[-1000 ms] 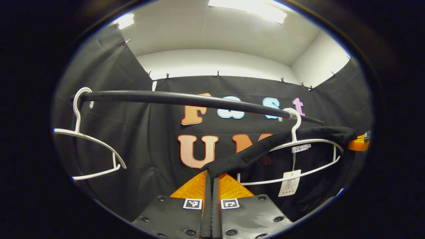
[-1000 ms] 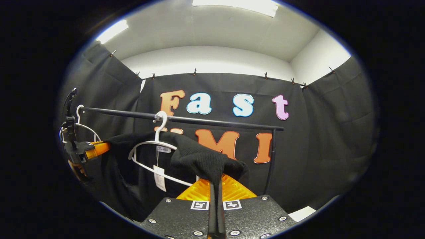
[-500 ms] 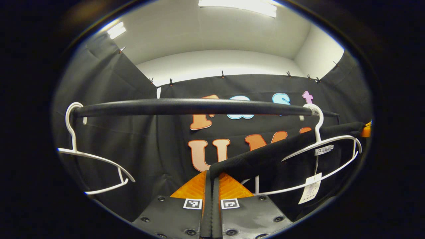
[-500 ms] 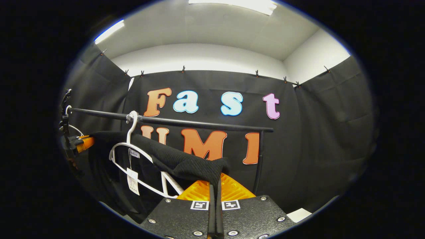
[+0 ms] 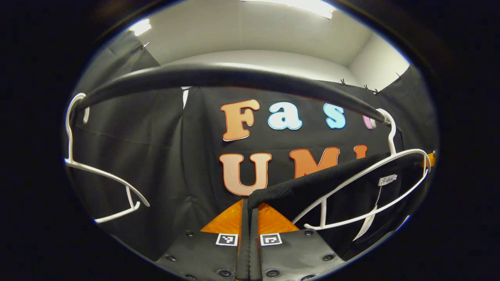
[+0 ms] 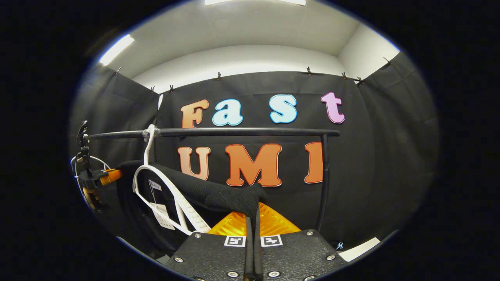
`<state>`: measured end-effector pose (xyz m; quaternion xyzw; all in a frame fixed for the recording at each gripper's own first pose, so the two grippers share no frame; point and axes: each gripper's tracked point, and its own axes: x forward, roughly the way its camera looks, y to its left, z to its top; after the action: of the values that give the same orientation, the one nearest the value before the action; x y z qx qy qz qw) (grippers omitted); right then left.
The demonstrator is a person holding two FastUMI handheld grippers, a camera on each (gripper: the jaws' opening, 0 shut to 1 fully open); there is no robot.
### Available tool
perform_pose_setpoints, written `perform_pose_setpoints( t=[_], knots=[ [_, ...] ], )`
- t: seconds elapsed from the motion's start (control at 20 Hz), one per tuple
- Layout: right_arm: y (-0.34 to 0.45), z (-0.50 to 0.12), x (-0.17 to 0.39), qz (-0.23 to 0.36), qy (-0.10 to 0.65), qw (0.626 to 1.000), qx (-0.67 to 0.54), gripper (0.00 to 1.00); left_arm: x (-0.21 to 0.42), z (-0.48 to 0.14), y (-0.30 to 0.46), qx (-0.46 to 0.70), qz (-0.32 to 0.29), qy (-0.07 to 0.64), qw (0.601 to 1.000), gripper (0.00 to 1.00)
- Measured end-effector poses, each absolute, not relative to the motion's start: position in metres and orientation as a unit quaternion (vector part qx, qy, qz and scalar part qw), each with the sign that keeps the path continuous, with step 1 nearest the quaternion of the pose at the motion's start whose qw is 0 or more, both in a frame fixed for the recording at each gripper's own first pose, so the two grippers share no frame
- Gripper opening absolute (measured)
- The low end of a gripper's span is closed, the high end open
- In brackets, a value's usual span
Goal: Grasp the clothes on the hanger with both hands and then place them into the laundry hamper below.
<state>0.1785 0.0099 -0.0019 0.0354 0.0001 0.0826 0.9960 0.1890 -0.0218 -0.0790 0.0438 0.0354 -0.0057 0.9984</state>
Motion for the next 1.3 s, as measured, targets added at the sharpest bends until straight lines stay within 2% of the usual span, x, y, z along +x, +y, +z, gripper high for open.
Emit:
perform_pose_setpoints(
  t=[0.05, 0.2, 0.25, 0.3, 0.45, 0.5, 0.55, 0.6, 0.75, 0.8, 0.85, 0.9, 1.3],
  knots=[
    [0.01, -0.003, 0.178, 0.088, 0.001, 0.995, 0.044, 0.0, 0.19, -0.085, -0.021, 0.034, -0.012, 0.041, 0.999, 0.07],
    [0.009, -0.009, 0.177, 0.105, 0.006, 0.992, 0.066, 0.0, 0.184, -0.092, -0.021, 0.027, -0.022, 0.048, 0.998, 0.06],
    [0.008, -0.012, 0.177, 0.108, 0.007, 0.992, 0.069, 0.05, 0.183, -0.093, -0.022, 0.03, -0.025, 0.047, 0.998, 0.06],
    [0.006, -0.013, 0.176, 0.113, 0.006, 0.991, 0.072, 0.0, 0.182, -0.094, -0.024, 0.035, -0.026, 0.046, 0.998, 0.06],
    [0.006, -0.018, 0.171, 0.128, 0.011, 0.988, 0.084, 0.0, 0.18, -0.094, -0.024, 0.048, -0.027, 0.043, 0.998, 0.1],
    [0.005, -0.023, 0.17, 0.134, 0.015, 0.987, 0.09, 0.0, 0.181, -0.097, -0.026, 0.044, -0.028, 0.047, 0.998, 0.07],
    [0.004, -0.028, 0.169, 0.138, 0.016, 0.986, 0.096, 0.05, 0.178, -0.102, -0.026, 0.038, -0.029, 0.053, 0.997, 0.06],
    [0.003, -0.034, 0.167, 0.14, 0.018, 0.985, 0.102, 0.0, 0.175, -0.105, -0.028, 0.035, -0.033, 0.054, 0.997, 0.06],
    [0.006, -0.057, 0.16, 0.149, 0.024, 0.981, 0.12, 0.0, 0.162, -0.109, -0.032, 0.054, -0.033, 0.051, 0.997, 0.07],
    [0.008, -0.066, 0.157, 0.149, 0.027, 0.981, 0.12, 0.0, 0.159, -0.113, -0.032, 0.058, -0.032, 0.053, 0.996, 0.07],
    [0.011, -0.073, 0.153, 0.147, 0.027, 0.982, 0.118, 0.06, 0.155, -0.116, -0.034, 0.061, -0.03, 0.054, 0.996, 0.07],
    [0.014, -0.079, 0.148, 0.145, 0.024, 0.983, 0.111, 0.0, 0.153, -0.119, -0.034, 0.066, -0.029, 0.055, 0.996, 0.07],
    [0.04, -0.113, 0.125, 0.128, 0.019, 0.99, 0.049, 0.01, 0.123, -0.158, -0.045, 0.089, -0.026, 0.08, 0.992, 0.07]
  ],
)
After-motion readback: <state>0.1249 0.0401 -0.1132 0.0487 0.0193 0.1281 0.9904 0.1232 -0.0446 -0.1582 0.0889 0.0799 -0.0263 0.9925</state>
